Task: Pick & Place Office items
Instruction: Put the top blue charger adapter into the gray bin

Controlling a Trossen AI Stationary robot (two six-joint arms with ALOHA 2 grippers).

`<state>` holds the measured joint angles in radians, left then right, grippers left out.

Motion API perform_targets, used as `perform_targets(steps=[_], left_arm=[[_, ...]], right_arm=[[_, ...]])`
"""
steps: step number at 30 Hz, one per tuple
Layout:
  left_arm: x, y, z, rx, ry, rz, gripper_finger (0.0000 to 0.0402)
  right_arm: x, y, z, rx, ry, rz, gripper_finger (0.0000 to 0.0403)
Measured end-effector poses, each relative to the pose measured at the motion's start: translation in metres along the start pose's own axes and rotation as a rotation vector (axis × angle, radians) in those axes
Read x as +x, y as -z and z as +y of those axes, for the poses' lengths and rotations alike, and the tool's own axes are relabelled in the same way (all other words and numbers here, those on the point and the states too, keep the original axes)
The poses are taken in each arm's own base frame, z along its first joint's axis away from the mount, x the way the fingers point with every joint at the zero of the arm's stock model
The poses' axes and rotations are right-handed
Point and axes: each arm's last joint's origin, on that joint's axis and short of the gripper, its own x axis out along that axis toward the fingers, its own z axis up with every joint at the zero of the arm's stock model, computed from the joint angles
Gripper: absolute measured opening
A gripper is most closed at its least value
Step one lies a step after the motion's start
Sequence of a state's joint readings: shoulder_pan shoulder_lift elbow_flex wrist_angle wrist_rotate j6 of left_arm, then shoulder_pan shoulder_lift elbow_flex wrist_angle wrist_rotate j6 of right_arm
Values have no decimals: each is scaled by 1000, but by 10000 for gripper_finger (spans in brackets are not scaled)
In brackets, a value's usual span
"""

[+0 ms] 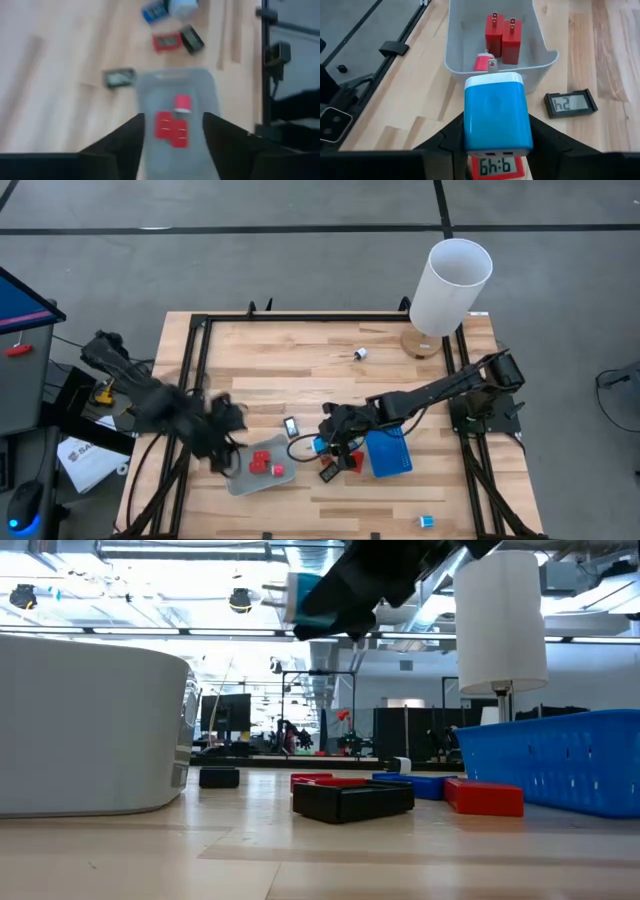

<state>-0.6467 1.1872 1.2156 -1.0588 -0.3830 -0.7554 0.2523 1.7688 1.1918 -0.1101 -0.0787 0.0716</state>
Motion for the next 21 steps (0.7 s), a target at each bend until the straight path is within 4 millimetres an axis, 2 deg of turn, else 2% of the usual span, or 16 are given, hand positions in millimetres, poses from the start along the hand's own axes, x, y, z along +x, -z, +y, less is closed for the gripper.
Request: perform_targets(steps=[5,8,16,21], left_arm=[[60,1,-30,-26,40,24,85],[88,-3,-40,-50,55,31,18],[135,-4,-55,-115,112,96,2],[149,-1,-56,-177,72,119,1]], right_arm=[[-11,-3,10,33,-11,6,143],[-16,-1,18,56,-22,35,143],[-26,5,52,75,-77,97,143],[-28,11,76,59,-100,113,143]])
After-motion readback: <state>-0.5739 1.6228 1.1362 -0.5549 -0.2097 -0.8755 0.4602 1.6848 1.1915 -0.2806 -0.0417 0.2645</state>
